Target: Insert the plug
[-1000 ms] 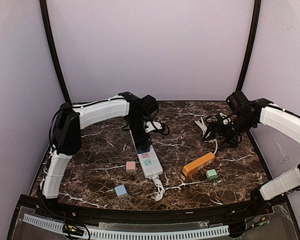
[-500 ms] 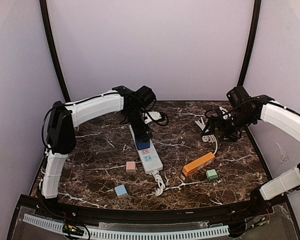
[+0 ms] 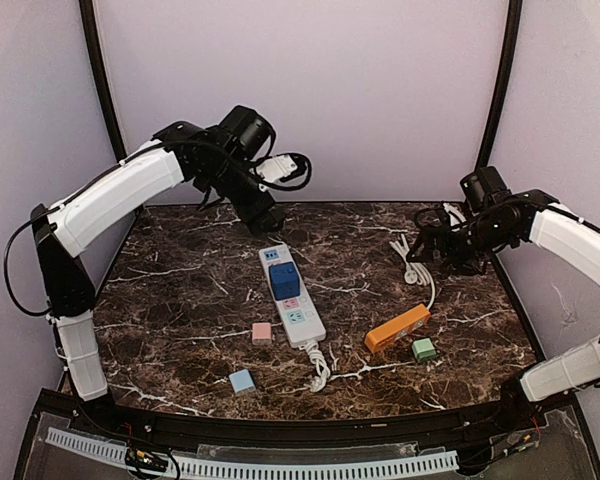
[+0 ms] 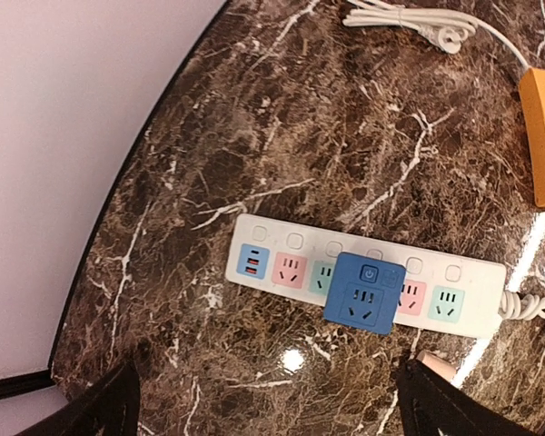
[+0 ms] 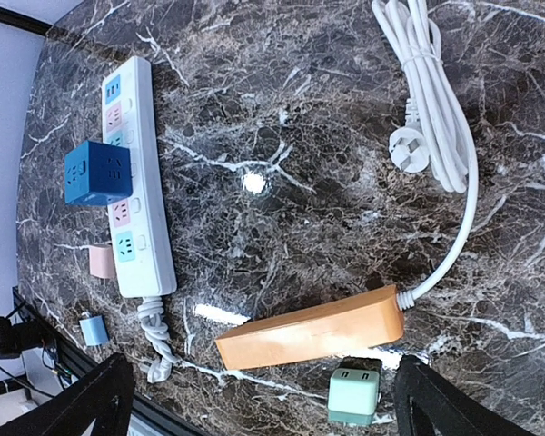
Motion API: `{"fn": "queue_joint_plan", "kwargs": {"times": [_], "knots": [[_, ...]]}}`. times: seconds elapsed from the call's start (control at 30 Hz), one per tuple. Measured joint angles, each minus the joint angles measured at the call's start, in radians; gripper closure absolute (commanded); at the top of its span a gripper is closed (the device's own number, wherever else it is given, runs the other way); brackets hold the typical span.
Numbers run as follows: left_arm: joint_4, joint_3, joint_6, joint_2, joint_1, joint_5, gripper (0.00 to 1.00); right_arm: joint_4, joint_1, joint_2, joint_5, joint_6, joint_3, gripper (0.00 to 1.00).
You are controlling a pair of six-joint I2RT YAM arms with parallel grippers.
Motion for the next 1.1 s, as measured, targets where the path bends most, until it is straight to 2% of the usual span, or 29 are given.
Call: {"fn": "queue_joint_plan", "kwargs": {"times": [0.13,0.33,0.5,0.67,0.83,1.1], "knots": [[0.003,-0.049,-0.052,-0.101,0.000,-0.073,0.01,0.023,0.000,-0.040,0.021,0.008,-0.026,0.01],[-0.027,-0.173,-0.295,-0.191,0.013,-0.290,0.01,0.023,0.001,-0.047,0.048,0.069,-0.039,0.02],[-0.069,-0.296,-0.453,-0.217,0.036,-0.337,0.01,0.013,0.004,-0.057,0.064,0.148,-0.040,0.01],[-0.066,-0.514,-0.558,-0.343,0.037,-0.272,0.03,-0.030,0.005,-0.074,0.077,0.232,-0.040,0.02],[-0.062,-0.629,-0.634,-0.468,0.037,-0.155,0.12,-0.048,0.012,-0.103,0.080,0.312,-0.040,0.01],[-0.022,-0.762,-0.755,-0.471,0.035,0.065,0.22,-0.001,0.016,-0.120,0.076,0.346,-0.119,0.01]]}}
